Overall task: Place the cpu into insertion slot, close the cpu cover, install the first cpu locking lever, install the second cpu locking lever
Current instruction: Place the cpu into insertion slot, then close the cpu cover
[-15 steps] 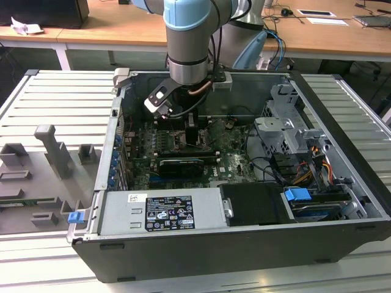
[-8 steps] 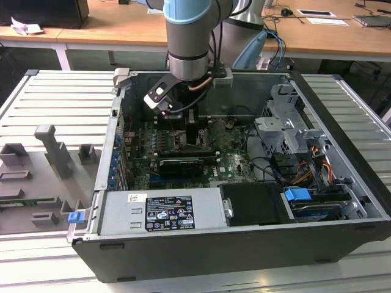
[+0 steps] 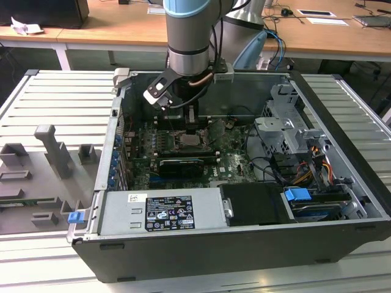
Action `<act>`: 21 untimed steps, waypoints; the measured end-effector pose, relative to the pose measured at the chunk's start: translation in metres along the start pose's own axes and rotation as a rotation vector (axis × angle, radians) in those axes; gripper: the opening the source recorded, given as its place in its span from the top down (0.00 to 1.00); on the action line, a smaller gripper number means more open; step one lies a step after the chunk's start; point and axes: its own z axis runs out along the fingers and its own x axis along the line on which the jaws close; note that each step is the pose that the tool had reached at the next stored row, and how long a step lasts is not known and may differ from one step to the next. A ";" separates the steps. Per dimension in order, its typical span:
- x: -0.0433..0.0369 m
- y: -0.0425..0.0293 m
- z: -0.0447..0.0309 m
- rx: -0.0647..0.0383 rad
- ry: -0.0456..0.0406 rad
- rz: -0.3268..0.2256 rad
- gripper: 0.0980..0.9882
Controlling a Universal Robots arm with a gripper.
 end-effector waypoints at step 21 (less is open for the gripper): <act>0.0006 0.0167 -0.0140 0.028 -0.0020 0.000 0.99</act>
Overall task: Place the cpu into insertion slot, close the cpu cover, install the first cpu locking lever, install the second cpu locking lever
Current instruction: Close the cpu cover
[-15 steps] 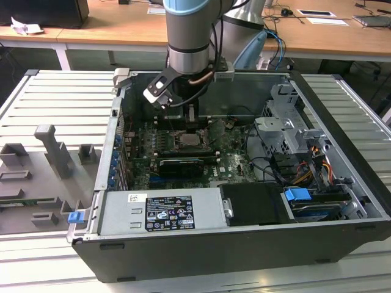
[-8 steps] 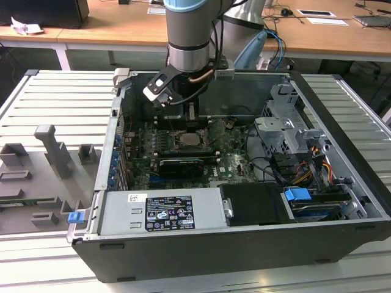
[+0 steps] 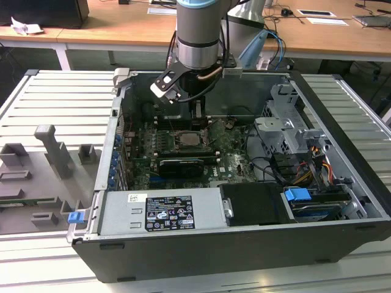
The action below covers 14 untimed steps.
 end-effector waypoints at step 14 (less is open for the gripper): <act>0.0006 0.0051 -0.0136 0.000 -0.0019 0.000 0.99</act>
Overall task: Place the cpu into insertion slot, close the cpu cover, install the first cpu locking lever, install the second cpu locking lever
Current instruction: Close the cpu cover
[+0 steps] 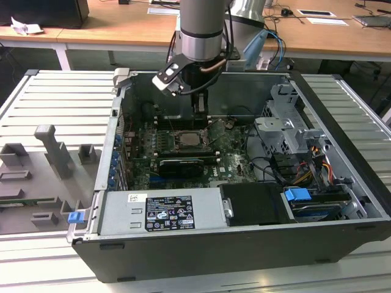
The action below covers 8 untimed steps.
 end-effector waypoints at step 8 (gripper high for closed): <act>0.0003 0.0093 -0.0072 0.000 0.0000 0.000 0.99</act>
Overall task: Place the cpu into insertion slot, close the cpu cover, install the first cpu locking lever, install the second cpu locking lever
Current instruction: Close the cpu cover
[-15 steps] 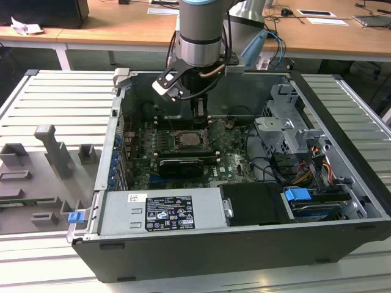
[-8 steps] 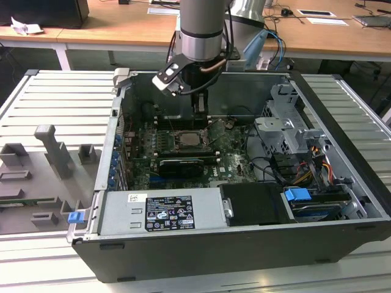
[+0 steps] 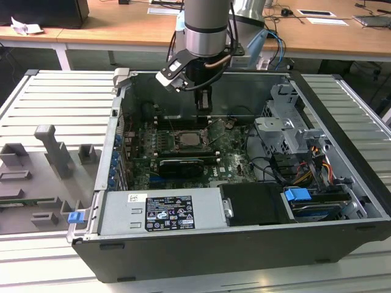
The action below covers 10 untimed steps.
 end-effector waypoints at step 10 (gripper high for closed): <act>0.0004 0.0152 -0.0009 0.000 0.0001 0.000 0.99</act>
